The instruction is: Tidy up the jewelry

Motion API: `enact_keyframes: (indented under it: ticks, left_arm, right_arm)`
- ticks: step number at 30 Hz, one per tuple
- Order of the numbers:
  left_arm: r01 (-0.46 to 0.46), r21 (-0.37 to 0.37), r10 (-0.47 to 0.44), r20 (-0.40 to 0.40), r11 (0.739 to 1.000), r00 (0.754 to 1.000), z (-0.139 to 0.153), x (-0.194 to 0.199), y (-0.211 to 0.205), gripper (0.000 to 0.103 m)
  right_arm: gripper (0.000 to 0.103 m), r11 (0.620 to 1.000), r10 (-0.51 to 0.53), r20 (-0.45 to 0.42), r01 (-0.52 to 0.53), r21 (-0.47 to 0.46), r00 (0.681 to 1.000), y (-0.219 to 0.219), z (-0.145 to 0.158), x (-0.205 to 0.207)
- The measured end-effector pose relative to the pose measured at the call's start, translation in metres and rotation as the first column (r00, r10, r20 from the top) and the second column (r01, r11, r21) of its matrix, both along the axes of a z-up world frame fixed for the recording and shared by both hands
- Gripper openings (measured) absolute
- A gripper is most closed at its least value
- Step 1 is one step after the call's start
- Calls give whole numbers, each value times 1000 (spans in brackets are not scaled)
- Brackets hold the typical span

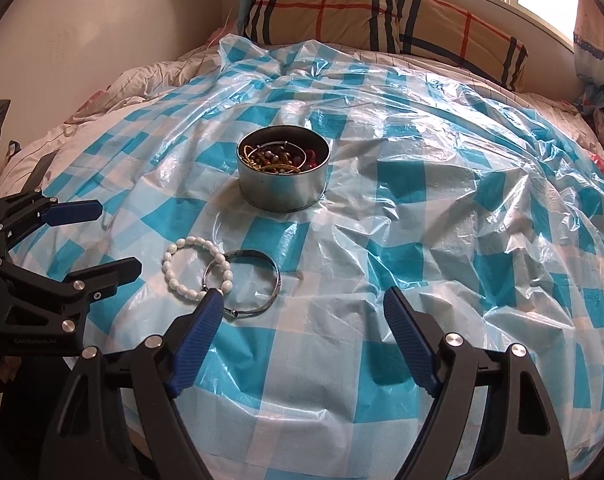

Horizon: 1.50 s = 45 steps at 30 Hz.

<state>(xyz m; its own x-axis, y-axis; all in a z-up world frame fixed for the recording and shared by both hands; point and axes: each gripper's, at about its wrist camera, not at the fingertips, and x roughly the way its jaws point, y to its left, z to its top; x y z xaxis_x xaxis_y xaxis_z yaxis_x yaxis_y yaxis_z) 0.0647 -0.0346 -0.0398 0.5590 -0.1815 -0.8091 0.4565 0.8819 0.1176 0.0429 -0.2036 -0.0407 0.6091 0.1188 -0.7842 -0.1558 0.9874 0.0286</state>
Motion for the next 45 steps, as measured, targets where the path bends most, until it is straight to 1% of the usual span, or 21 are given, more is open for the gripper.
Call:
enact_keyframes:
  ticks: [3,6,9,10,11,12,14,16,17,20,22,23,25,26,27,28,29,32,34,39,45]
  left_arm:
    - [17,29,-16,-8,999,1000,-5,14,-10,77]
    - [34,84,-34,-10,996,999,-14,28,-22,77]
    - [61,117,-56,-51,991,997,-28,41,-30,77]
    - [75,127,-67,-68,989,995,-33,44,-33,73]
    - [91,133,-79,-90,987,993,-39,46,-36,60]
    - [107,128,-92,-119,986,989,-43,48,-38,53]
    - [124,136,-106,-132,983,986,-46,46,-41,24]
    - [137,140,-118,-137,981,984,-45,42,-44,9]
    - [137,138,-118,-137,981,984,-44,41,-44,7]
    - [123,97,-107,-150,988,983,-39,37,-39,7]
    - [115,86,-100,-160,990,982,-39,38,-37,8]
    - [115,86,-99,-169,990,981,-41,39,-38,9]
    - [113,96,-95,-174,989,980,-44,42,-39,14]
    - [113,101,-94,-175,988,980,-46,43,-40,16]
    - [115,104,-95,-178,988,979,-47,43,-40,16]
    - [118,105,-98,-175,987,980,-46,42,-41,14]
    - [125,91,-107,-180,988,978,-45,41,-41,7]
    - [112,11,-108,-179,994,978,-35,34,-34,7]
    - [78,-68,-89,-172,995,981,-24,30,-25,7]
    - [42,-212,-70,-123,976,990,-2,9,-10,7]
    - [37,-354,-54,-37,935,998,36,-18,5,7]
  right_arm:
    - [57,999,28,-22,-28,-28,999,6,-7,13]
    - [49,998,53,-41,-55,-44,998,11,-15,25]
    - [46,994,85,-67,-89,-63,994,18,-25,36]
    - [44,992,96,-78,-102,-75,992,21,-29,39]
    - [40,989,106,-93,-114,-91,990,24,-34,42]
    - [34,986,114,-109,-126,-112,987,26,-40,44]
    - [24,982,122,-125,-138,-127,985,27,-46,45]
    - [14,982,111,-128,-129,-138,985,25,-45,44]
    - [11,984,103,-128,-120,-132,986,23,-43,43]
    - [11,990,94,-112,-105,-98,989,19,-36,40]
    - [22,989,98,-122,-110,-102,988,21,-38,43]
    - [32,987,105,-135,-120,-109,985,23,-41,45]
    - [32,985,113,-142,-129,-115,983,25,-46,46]
    - [27,986,117,-144,-132,-103,983,25,-47,46]
    - [12,987,113,-145,-128,-101,983,24,-47,45]
    - [9,989,108,-146,-122,-88,983,22,-45,44]
    - [8,992,102,-145,-111,-56,984,19,-43,43]
    - [6,995,64,-129,-53,87,990,-1,-31,36]
    - [6,987,30,-115,-11,162,993,-13,-24,28]
    - [6,970,-25,-67,41,239,997,-25,-7,6]
    - [6,955,-90,-37,97,279,995,-35,0,-12]
